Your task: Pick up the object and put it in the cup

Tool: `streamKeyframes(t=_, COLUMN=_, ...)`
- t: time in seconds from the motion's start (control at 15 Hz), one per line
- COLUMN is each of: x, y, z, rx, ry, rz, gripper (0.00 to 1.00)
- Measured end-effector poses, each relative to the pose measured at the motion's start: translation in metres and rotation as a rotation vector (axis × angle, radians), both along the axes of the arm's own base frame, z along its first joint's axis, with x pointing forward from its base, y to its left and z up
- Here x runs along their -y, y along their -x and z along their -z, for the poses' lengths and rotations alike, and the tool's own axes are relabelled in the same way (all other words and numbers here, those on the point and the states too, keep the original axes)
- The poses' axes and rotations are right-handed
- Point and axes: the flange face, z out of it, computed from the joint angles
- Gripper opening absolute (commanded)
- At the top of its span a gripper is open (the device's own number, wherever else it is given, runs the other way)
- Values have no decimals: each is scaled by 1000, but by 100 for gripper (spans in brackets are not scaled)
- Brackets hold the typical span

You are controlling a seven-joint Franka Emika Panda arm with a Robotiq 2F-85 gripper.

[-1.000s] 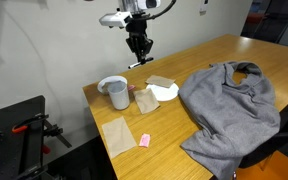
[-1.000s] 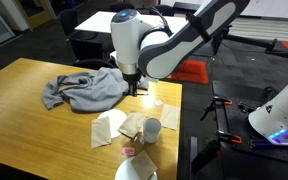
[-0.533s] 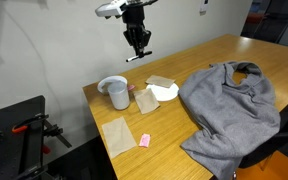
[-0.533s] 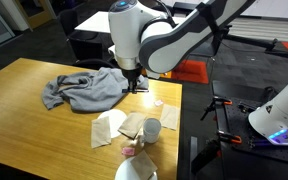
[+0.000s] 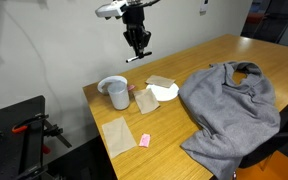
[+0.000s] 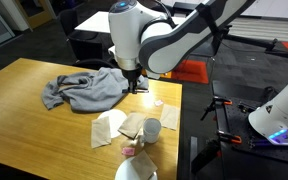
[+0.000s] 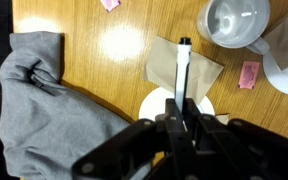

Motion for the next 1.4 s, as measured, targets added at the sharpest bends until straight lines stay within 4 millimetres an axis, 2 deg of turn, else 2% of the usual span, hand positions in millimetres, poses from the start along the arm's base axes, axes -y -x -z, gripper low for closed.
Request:
streamKeyframes(t=0.33, x=-4, y=0, z=19, rx=-24, ry=-65, rz=-68, gripper=3)
streamKeyframes(t=0.73, x=-7, y=-3, z=43, rx=-26, ry=-178, rz=-232, gripper=3)
streamKeyframes(t=1.4, x=-13, y=-6, z=52, rx=59, ry=-356, rz=-529, gripper=3)
